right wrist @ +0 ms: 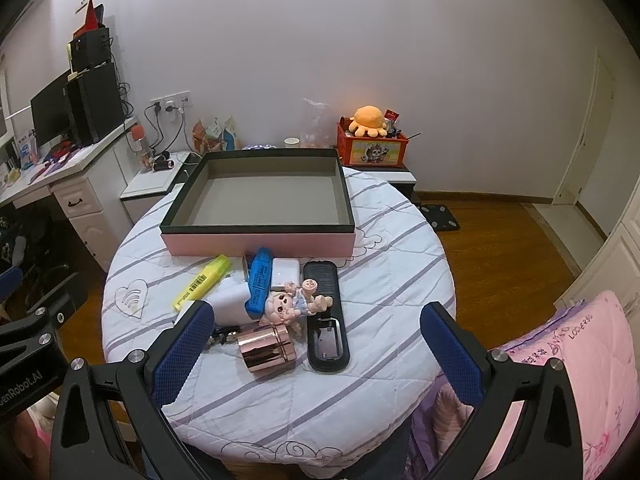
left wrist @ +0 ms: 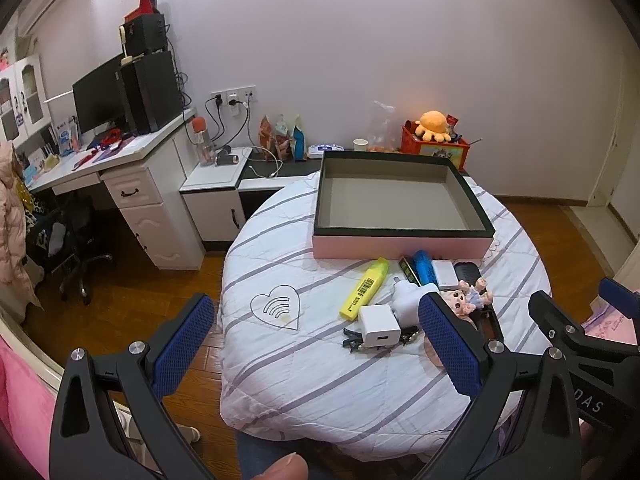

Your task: Organize rigid objects

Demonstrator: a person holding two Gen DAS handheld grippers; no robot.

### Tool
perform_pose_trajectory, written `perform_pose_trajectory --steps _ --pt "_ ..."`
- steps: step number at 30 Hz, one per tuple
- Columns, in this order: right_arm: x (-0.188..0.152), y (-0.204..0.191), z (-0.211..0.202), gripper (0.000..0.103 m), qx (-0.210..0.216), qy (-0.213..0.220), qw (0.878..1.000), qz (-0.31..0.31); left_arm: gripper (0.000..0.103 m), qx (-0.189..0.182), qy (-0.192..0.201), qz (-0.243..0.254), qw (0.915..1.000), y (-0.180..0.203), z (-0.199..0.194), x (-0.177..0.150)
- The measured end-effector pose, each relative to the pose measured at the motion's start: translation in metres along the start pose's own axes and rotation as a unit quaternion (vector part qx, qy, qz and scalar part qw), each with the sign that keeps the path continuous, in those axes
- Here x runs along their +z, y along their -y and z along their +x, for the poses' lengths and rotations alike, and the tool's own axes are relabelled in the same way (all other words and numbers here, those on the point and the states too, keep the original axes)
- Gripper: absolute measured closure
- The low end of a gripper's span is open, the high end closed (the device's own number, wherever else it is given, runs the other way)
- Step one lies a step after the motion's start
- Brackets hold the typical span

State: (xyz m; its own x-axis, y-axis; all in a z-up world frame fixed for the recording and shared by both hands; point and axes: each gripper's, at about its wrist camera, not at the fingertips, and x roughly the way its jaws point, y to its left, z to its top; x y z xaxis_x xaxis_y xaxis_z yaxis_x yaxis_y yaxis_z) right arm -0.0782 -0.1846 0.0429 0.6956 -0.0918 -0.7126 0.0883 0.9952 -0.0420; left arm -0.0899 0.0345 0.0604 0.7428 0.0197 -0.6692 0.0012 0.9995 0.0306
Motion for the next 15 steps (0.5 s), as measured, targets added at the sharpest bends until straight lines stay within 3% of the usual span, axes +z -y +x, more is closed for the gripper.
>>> perform_pose_trajectory --steps 15 --pt "0.0006 -0.0021 0.0012 0.000 -0.004 -0.001 1.000 0.006 0.000 -0.011 -0.008 0.002 0.9999 0.0033 0.0053 -0.0030"
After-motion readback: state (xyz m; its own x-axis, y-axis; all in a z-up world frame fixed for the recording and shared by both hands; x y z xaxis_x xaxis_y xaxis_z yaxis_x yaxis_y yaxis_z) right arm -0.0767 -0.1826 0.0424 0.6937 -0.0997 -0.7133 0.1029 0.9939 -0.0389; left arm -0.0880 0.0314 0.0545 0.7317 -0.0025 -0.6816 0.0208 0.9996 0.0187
